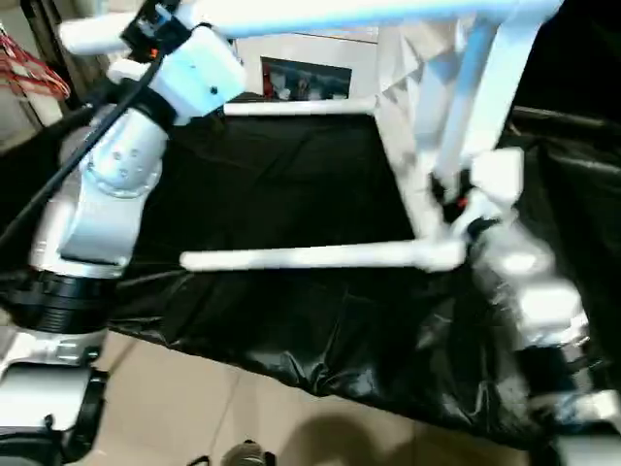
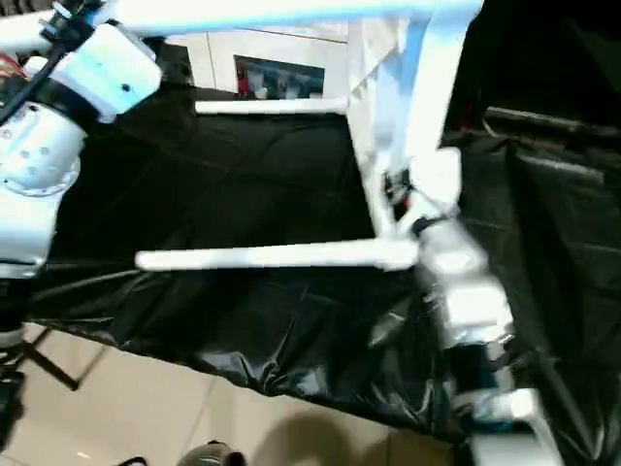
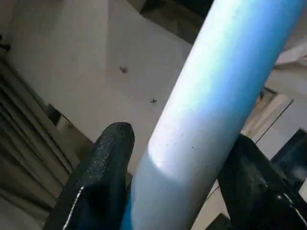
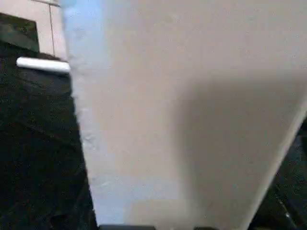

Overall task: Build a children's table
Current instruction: Flip table

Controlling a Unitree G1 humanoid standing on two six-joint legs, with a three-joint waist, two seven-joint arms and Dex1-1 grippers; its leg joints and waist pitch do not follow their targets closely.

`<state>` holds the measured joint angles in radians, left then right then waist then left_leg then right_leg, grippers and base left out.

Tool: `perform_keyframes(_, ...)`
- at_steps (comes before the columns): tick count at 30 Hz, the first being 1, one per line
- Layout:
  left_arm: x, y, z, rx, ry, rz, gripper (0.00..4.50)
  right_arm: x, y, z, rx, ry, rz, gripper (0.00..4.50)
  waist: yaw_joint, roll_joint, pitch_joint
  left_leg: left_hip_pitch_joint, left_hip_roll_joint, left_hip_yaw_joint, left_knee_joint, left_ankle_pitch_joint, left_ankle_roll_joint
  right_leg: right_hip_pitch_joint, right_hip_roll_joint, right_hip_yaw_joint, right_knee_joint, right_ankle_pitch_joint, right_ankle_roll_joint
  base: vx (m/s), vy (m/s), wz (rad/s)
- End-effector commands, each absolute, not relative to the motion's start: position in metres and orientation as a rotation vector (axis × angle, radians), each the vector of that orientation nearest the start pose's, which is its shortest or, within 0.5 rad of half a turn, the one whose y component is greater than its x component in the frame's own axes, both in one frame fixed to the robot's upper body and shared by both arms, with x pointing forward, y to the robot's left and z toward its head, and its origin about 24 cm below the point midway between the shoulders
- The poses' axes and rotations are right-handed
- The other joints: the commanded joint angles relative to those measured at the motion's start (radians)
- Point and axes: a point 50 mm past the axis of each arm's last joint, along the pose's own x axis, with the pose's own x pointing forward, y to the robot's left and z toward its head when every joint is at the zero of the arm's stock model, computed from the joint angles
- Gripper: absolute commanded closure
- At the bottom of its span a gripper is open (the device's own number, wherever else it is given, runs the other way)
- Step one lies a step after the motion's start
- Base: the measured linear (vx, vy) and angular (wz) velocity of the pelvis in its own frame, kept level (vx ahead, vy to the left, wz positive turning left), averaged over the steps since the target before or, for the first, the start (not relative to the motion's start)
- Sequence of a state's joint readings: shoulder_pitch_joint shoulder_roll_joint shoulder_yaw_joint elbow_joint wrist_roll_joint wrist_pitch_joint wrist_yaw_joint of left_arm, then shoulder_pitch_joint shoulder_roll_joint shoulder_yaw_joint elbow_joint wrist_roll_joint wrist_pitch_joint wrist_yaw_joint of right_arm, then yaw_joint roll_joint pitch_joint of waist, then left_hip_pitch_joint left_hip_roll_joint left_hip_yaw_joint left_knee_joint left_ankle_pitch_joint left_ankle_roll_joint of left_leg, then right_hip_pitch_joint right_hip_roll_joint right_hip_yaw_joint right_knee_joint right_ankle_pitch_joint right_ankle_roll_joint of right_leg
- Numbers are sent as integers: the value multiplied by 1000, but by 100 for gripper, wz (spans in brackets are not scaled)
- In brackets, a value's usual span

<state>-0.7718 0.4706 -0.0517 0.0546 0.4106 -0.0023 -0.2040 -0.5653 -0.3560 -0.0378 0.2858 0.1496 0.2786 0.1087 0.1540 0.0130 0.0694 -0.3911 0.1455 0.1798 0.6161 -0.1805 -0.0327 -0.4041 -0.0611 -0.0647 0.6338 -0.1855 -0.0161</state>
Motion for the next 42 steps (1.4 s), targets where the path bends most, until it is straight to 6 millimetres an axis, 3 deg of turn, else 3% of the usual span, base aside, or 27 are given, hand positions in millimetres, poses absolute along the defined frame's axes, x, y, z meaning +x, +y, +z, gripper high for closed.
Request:
perform_keyframes(1, 335, 167, 284, 548, -695, -63, 202, 357, -233, 210, -226, -252, -38, 259, 3, -29, -77, 31, 73, -32, -68, -211, 1, 34, -106, 58, -90, -349, -142, 0, 0, 0)
perform_keyframes(2, 335, 170, 286, 503, -702, -46, 202, 357, -239, 222, -240, -279, -47, 259, 5, -33, -80, 31, 71, -28, -64, -197, 7, 33, -103, 58, -88, -337, -144, 0, 0, 0)
perform_keyframes(3, 334, 174, 288, 467, -711, -27, 202, 356, -245, 236, -257, -310, -55, 260, 9, -36, -83, 11, 64, -25, -57, -150, 25, 39, -100, 57, -76, -283, -151, -51, -2, 5)
perform_keyframes(4, 334, 174, 288, 455, -712, -24, 202, 356, -246, 239, -261, -316, -56, 261, 13, -31, -77, 4, 64, -24, -56, -151, 42, 32, -102, 55, -80, -301, -142, 0, 0, 0)
perform_keyframes(5, 334, 177, 289, 415, -714, -11, 202, 356, -250, 250, -274, -341, -58, 261, 11, -37, -75, 5, 63, -21, -55, -158, 47, 29, -101, 54, -85, -326, -133, 0, 0, 0)
perform_keyframes(6, 333, 182, 288, 332, -711, 16, 202, 354, -255, 265, -293, -378, -62, 261, 10, -31, -75, 4, 64, -25, -54, -173, 44, 30, -103, 49, -88, -377, -121, 0, 0, 0)
perform_keyframes(7, 332, 188, 285, 237, -705, 46, 203, 353, -259, 281, -307, -413, -63, 261, 3, -40, -75, 5, 70, -27, -56, -191, 35, 29, -99, 43, -90, -403, -106, 0, 0, 0)
perform_keyframes(8, 331, 193, 281, 173, -696, 67, 204, 351, -261, 293, -315, -442, -62, 261, -1, -41, -75, 3, 72, -29, -57, -192, 33, 29, -97, 41, -88, -392, -105, 0, 0, 0)
perform_keyframes(9, 330, 196, 277, 148, -683, 85, 205, 350, -262, 303, -322, -464, -59, 261, -7, -53, -77, -1, 74, -29, -56, -185, 34, 32, -96, 40, -83, -366, -107, 0, 0, 0)
perform_keyframes(10, 329, 199, 270, 148, -665, 97, 205, 349, -261, 312, -331, -482, -49, 261, -8, -53, -80, -4, 74, -28, -53, -166, 41, 30, -96, 40, -79, -318, -115, 0, 0, 0)
perform_keyframes(11, 328, 200, 266, 154, -652, 99, 205, 348, -260, 316, -337, -489, -40, 261, -12, -60, -84, -15, 76, -30, -50, -119, 59, 36, -98, 40, -63, -238, -131, 0, 0, 0)
perform_keyframes(12, 327, 201, 262, 161, -640, 100, 205, 348, -258, 319, -342, -494, -29, 261, -16, -64, -80, -19, 76, -28, -52, -115, 67, 34, -96, 39, -66, -224, -136, 0, 0, 0)
perform_keyframes(13, 326, 202, 256, 162, -623, 98, 205, 349, -254, 320, -347, -493, -6, 261, -18, -66, -78, -9, 76, -24, -49, -135, 71, 25, -94, 40, -71, -229, -136, 0, 0, 0)
perform_keyframes(15, 326, 203, 247, 162, -586, 88, 205, 352, -243, 318, -358, -482, 60, 261, -30, -81, -73, -3, 77, -19, -51, -168, 67, 21, -93, 42, -79, -255, -141, 0, 0, 0)
perform_keyframes(19, 326, 204, 237, 156, -539, 86, 205, 355, -231, 318, -383, -476, 134, 261, -39, -91, -70, 2, 80, -21, -54, -197, 47, 20, -94, 42, -81, -301, -127, 0, 0, 0)
perform_keyframes(20, 325, 205, 235, 152, -531, 89, 205, 356, -229, 319, -387, -475, 151, 226, -43, -103, -69, 3, 80, -19, -54, -199, 47, 19, -93, 42, -83, -308, -123, 0, 0, 0)
perform_keyframes(21, 322, 207, 229, 154, -516, 94, 205, 358, -222, 324, -408, -472, 201, 191, -43, -106, -69, 4, 80, -19, -51, -210, 41, 20, -98, 43, -81, -337, -115, 0, 0, 0)
perform_keyframes(22, 321, 206, 227, 155, -512, 93, 205, 358, -220, 327, -417, -471, 220, 191, -47, -117, -67, 2, 80, -18, -52, -209, 42, 21, -98, 42, -84, -343, -112, 0, 0, 0)
perform_keyframes(25, 320, 205, 226, 166, -506, 90, 205, 358, -215, 332, -416, -471, 268, 175, -46, -112, -66, 10, 84, -18, -52, -215, 33, 11, -94, 43, -85, -348, -104, 0, 0, 0)
perform_keyframes(30, 319, 205, 225, 167, -502, 92, 208, 358, -208, 334, -413, -473, 315, 126, -45, -126, -67, 22, 91, -21, -60, -254, -13, 5, -85, 42, -80, -262, -112, 0, 0, 0)
perform_keyframes(31, 318, 205, 225, 167, -503, 92, 208, 358, -207, 334, -412, -474, 322, 126, -40, -125, -66, 25, 91, -20, -61, -259, -19, 4, -86, 44, -79, -248, -117, 0, 0, 0)
perform_keyframes(35, 317, 207, 225, 170, -501, 90, 220, 355, -202, 339, -350, -507, 384, 84, -39, -131, -67, 22, 92, -24, -65, -290, -43, 11, -90, 44, -77, -237, -114, 0, 0, 0)
perform_keyframes(39, 316, 208, 225, 173, -498, 96, 230, 351, -199, 341, -316, -533, 434, 55, -35, -133, -67, 22, 91, -23, -65, -286, -43, 11, -92, 46, -80, -247, -110, 0, 0, 0)
perform_keyframes(42, 316, 208, 225, 176, -497, 97, 237, 343, -192, 338, -311, -545, 521, 25, -29, -131, -69, 21, 92, -22, -65, -253, -37, 16, -91, 47, -75, -200, -114, 0, 0, 0)
